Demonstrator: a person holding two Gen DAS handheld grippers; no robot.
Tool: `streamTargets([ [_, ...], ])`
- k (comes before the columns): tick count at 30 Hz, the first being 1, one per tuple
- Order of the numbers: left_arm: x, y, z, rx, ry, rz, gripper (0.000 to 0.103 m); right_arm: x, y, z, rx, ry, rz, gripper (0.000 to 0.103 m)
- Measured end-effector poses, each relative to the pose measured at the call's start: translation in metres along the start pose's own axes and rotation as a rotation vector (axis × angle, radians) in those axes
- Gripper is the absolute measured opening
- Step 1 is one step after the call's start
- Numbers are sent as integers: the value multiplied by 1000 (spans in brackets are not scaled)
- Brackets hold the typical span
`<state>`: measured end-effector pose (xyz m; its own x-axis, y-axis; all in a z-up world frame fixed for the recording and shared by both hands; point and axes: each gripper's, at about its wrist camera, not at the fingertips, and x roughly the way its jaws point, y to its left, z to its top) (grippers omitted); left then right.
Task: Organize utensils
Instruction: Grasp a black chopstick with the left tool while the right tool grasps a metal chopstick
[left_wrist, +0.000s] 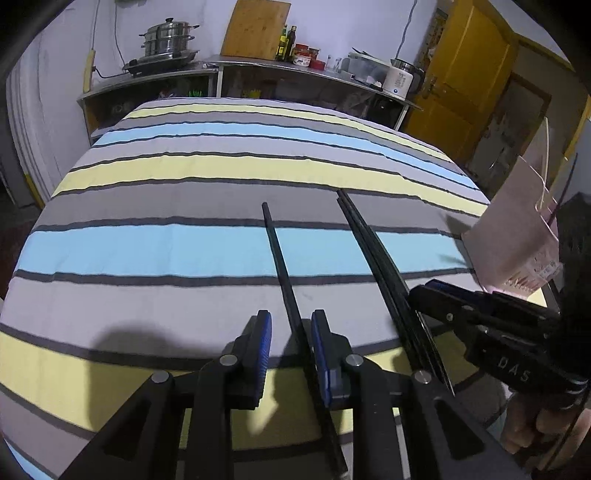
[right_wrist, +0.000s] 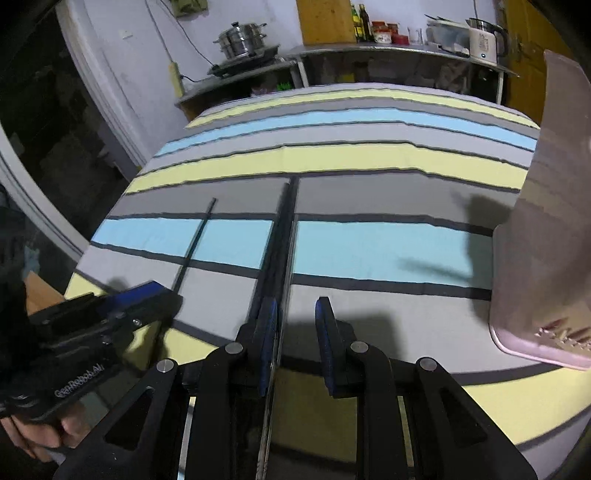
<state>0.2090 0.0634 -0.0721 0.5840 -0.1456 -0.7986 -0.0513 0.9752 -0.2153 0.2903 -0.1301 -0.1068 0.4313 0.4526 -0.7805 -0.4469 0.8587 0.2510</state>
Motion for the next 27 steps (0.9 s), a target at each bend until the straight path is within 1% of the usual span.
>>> streamTargets([
  [1,1,0,1,1,-1,-1,22,0,-2,0,-1,-2,2,20],
  [6,6,-1,7,16,-9,1,22,-5,-10,-2,3,-8,-6,19],
  [12,14,-1,16,13,-12,-3,22,3,-1,10,-20,11,-56,19],
  [18,22,1,28,11,-3,-17,22,9,1,18,-34,12,-74,19],
  [21,24,-5,29,46,-2,11,22,9,3,17,-43,10,-87,18],
  [25,25,-14,28,92,3,59,22,8,4,14,-60,11,-103,13],
  [26,26,-13,29,98,6,67,20,8,5,14,-67,14,-107,12],
  [27,27,-14,29,104,7,80,15,8,5,14,-73,16,-109,8],
])
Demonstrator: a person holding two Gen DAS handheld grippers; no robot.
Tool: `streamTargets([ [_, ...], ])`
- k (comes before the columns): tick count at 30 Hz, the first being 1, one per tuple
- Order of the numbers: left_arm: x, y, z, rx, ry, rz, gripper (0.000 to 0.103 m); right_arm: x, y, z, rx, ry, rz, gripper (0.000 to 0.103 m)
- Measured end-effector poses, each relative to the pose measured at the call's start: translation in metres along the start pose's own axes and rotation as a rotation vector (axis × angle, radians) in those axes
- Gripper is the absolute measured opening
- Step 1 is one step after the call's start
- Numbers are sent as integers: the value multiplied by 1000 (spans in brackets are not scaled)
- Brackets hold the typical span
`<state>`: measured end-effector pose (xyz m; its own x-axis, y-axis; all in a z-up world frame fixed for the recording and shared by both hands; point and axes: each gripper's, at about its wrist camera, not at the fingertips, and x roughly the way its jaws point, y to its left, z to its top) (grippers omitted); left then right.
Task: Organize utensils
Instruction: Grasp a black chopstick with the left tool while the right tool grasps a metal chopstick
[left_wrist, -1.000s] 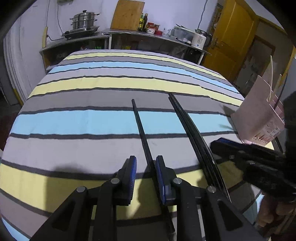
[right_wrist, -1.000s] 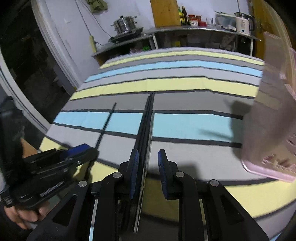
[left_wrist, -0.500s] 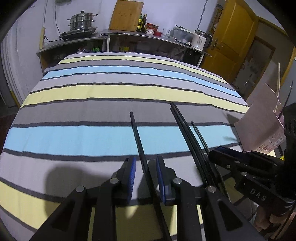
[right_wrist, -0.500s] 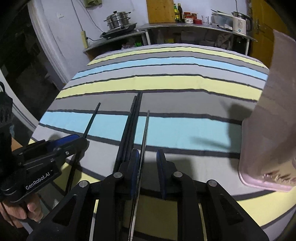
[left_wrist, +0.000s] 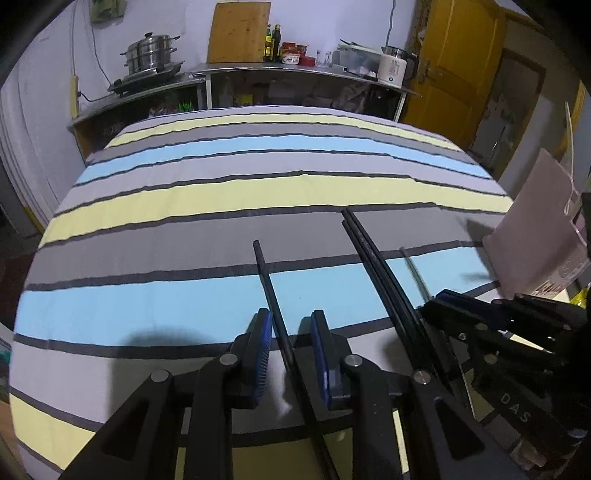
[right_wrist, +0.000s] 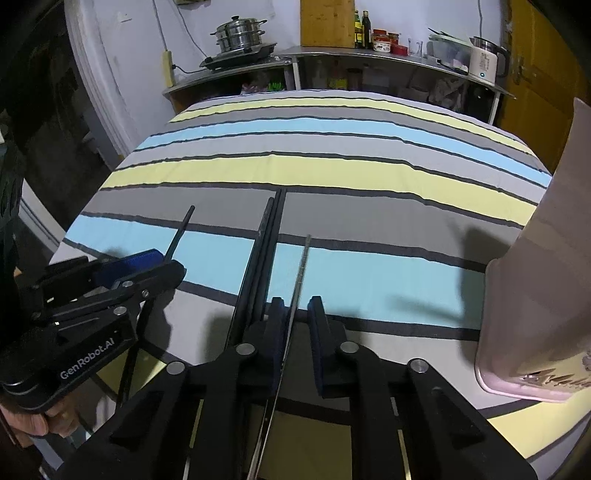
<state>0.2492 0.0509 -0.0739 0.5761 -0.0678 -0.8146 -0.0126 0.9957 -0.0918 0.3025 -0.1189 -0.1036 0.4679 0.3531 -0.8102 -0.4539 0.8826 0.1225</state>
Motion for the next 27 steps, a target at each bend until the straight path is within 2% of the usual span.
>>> streamTargets([
  [2,1,1,1,7,3,23,8,0,-1,1,1,5,5,7],
  [9,-8,11,3,-53,7,-45,6,-10,-4,1,26,3,38,5],
  [27,-115,4,18,-47,-156,-147,5,-101,2,2,42,-160,86,5],
])
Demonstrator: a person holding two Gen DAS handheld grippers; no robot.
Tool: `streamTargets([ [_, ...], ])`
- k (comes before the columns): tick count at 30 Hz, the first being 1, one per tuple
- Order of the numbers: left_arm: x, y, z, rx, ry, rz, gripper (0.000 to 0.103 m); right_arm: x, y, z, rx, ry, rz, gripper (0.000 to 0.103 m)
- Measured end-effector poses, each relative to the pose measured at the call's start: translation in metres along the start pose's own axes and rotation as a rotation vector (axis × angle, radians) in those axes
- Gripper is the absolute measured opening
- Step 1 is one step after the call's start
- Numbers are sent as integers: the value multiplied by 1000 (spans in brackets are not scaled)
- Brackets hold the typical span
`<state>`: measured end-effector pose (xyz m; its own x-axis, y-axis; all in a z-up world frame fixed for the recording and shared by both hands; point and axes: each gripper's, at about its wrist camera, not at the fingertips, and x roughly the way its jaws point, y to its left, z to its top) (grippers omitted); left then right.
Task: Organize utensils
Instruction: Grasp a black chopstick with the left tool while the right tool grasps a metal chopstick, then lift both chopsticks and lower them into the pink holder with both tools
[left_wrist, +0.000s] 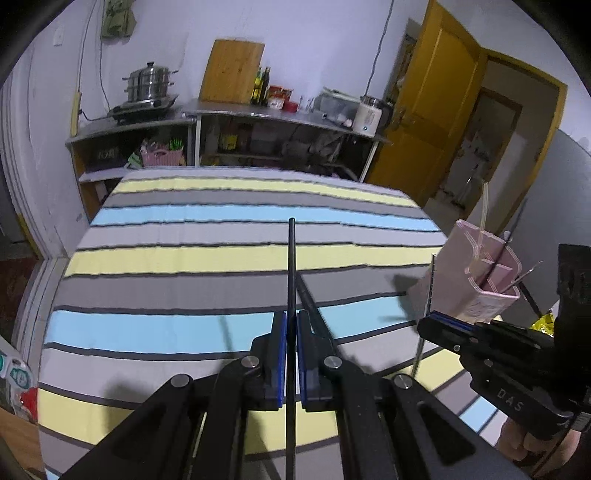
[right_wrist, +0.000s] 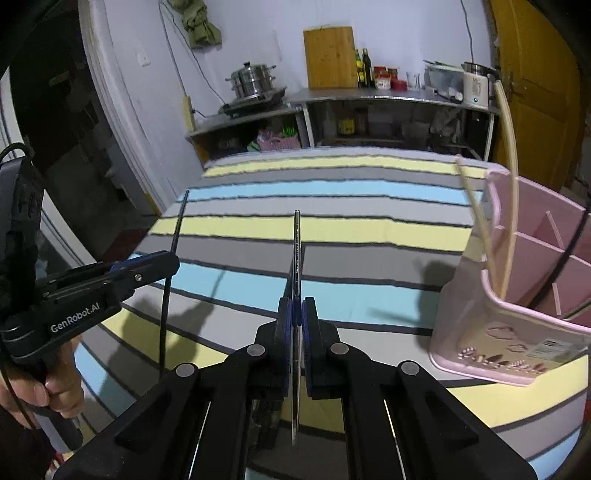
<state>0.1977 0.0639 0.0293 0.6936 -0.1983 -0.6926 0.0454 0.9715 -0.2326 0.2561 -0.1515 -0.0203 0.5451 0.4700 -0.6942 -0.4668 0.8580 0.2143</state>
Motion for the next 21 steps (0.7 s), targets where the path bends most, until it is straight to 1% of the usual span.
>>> streamTargets([
  [5,-30,-8,7,4,-42,-30,5,-27,1,1,10,-45,7,5],
  [10,-53,-20,11,27,-71,-43,5,-48,-2,1,22,-82,10,5],
  [17,-73,-32,17,44,-99,-61,5,-67,-7,2,42,-119,13,5],
  [21,-80,-40,17,51,-100,-83,5,-78,-10,1,53,-138,11,5],
])
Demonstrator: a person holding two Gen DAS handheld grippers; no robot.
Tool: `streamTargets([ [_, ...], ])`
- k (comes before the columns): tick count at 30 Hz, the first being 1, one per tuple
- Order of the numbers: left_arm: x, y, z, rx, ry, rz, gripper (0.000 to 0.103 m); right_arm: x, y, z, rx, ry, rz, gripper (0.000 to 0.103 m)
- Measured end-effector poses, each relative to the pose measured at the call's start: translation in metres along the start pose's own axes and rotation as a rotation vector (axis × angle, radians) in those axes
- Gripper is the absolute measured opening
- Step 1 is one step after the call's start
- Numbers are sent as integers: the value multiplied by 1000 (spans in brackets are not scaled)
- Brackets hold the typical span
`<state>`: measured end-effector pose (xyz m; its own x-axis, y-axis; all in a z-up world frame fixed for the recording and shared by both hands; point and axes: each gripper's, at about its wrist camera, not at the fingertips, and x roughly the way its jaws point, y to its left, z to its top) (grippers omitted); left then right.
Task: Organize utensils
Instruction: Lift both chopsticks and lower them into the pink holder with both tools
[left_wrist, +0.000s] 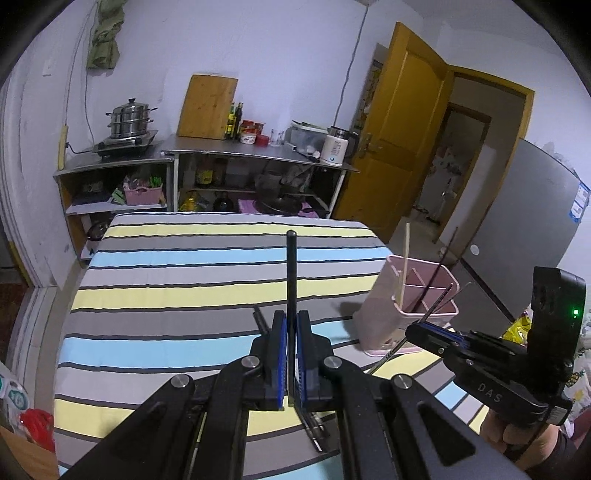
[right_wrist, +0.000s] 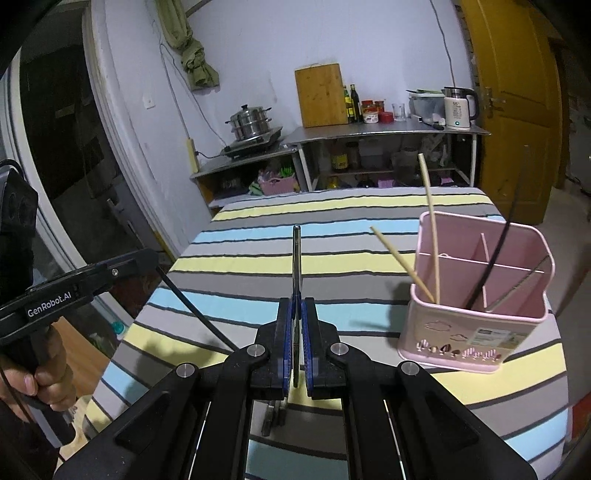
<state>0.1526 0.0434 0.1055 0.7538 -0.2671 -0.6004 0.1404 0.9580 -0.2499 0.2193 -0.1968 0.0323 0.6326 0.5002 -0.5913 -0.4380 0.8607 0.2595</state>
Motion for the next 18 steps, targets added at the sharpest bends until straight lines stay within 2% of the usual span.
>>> streamTargets([
  [9,2,-29,-4,29,33,-67,5,-23,-18,-8,41,-25,-24,5],
  [18,24,-69,-4,63,73,-150,5,-44,-47,-12,95,-52,-77,5],
])
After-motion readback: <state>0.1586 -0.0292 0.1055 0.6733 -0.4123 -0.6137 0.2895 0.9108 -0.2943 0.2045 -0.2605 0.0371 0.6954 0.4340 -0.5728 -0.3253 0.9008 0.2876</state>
